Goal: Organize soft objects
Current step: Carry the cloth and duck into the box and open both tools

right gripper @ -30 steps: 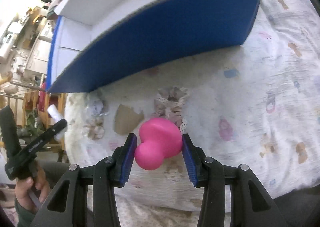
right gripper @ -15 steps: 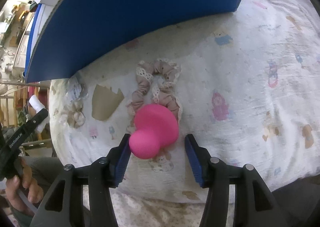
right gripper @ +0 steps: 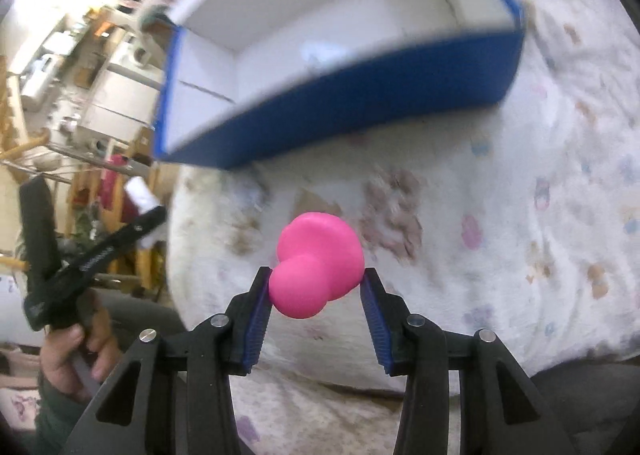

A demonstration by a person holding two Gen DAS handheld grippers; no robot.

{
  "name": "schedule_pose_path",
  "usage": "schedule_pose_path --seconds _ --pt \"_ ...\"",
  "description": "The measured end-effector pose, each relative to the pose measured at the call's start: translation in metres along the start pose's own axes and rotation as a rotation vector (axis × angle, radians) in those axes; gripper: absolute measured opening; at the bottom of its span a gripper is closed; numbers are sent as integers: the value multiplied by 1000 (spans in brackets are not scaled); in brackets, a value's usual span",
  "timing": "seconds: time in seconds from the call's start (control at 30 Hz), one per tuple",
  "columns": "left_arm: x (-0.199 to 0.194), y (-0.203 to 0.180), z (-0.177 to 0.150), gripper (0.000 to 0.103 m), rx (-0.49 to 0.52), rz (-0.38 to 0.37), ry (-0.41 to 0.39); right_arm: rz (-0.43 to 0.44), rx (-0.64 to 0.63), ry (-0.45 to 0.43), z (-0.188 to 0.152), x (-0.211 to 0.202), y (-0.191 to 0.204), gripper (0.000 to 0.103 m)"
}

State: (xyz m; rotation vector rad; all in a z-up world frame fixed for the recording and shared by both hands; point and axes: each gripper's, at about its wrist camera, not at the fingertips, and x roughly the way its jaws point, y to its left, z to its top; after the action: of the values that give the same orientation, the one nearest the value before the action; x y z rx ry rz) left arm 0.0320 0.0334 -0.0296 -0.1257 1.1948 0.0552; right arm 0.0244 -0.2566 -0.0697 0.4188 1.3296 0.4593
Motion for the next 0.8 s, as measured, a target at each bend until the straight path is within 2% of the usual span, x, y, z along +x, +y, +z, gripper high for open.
schedule_pose_path --seconds 0.27,0.43,0.6,0.8 --pt "-36 -24 43 22 31 -57 -91 21 -95 -192 48 -50 29 47" --pt "-36 -39 78 22 57 -80 -108 8 -103 -261 86 -56 37 47" --pt "-16 -56 104 22 87 -80 -107 -41 -95 -269 117 -33 30 47" --pt "20 -62 105 23 85 -105 -136 -72 -19 -222 119 -7 -4 47"
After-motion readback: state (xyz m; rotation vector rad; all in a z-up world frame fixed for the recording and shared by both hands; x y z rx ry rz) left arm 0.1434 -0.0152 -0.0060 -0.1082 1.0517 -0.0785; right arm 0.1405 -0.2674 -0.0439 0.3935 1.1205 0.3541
